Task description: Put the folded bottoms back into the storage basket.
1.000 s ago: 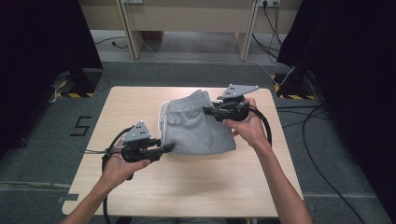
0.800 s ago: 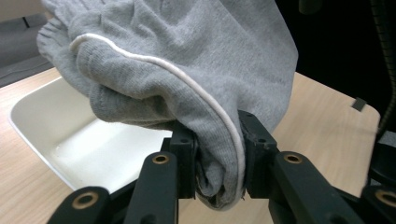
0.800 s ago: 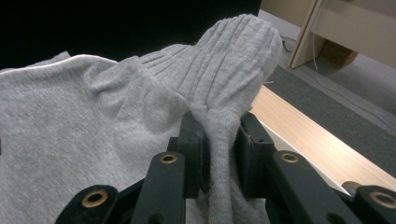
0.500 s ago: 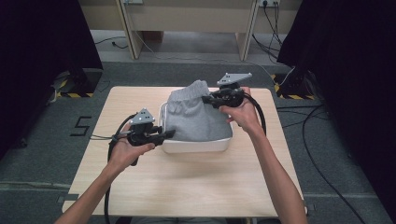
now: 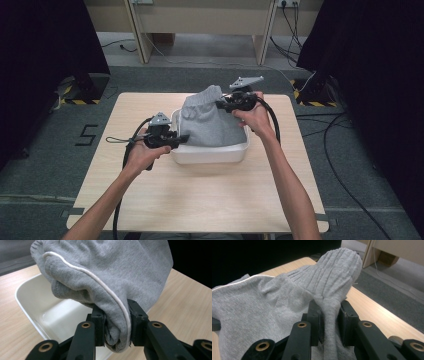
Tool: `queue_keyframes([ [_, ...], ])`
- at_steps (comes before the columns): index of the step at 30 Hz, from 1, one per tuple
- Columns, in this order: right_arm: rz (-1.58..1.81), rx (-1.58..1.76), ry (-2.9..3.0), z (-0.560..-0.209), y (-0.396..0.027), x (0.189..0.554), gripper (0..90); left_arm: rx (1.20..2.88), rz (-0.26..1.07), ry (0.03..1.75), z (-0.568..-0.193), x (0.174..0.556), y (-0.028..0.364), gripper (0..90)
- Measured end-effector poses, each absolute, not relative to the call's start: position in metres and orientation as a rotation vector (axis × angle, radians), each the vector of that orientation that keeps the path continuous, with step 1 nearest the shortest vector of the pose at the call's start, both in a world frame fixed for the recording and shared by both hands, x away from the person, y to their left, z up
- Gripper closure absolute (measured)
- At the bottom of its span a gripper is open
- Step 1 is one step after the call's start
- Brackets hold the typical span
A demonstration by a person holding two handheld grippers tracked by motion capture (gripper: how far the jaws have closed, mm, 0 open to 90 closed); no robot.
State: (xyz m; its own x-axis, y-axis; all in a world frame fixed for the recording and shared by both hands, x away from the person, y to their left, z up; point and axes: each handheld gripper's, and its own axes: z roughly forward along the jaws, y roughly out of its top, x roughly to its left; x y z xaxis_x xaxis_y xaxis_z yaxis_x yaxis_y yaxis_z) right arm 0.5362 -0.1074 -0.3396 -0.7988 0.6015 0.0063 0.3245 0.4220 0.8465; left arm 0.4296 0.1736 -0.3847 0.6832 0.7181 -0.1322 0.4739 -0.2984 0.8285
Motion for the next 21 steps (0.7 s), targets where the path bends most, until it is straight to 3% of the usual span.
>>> queue_keyframes([
  [21, 1.219, 0.864, 2.455, -0.385, -0.096, 0.548, 74.1, 2.022, 0.288, 0.995, -0.428, 0.446, 0.171, 70.0],
])
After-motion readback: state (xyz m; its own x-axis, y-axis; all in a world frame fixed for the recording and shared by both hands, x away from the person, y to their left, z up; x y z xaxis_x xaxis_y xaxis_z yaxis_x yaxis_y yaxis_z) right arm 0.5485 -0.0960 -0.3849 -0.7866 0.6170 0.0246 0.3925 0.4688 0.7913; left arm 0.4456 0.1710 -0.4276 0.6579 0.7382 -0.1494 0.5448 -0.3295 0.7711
